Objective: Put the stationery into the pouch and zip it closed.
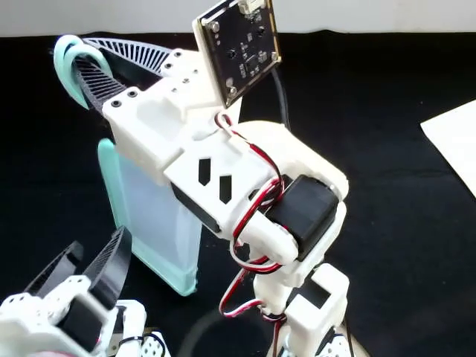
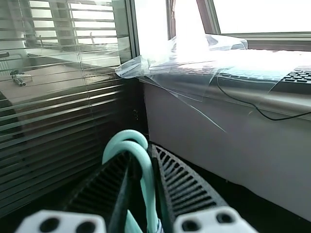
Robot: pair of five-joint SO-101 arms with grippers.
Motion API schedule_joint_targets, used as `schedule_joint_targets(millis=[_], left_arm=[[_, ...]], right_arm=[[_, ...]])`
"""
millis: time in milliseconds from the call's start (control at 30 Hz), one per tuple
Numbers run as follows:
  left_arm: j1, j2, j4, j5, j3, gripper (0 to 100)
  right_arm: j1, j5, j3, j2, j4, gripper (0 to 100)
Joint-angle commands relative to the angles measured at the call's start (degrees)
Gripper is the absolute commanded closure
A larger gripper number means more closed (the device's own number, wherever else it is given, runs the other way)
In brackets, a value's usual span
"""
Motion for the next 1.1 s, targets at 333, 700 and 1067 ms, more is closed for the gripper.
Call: schedule_joint_targets(millis=[333, 700, 1067], left_arm=[[0.8, 0.3, 0.0, 0.5, 1.1, 76], [0.6, 0.3, -0.2, 0.0, 17.0, 76], [0.5, 0.3, -0.1, 0.0, 13.8, 76]], right_arm=[[-4.7, -0.1, -3.6, -0.1, 0.1, 99.1], [-6.5, 0.0, -11.3, -0.3, 0.2, 99.1], [0.9, 0.0, -11.4, -0.3, 3.8, 99.1]])
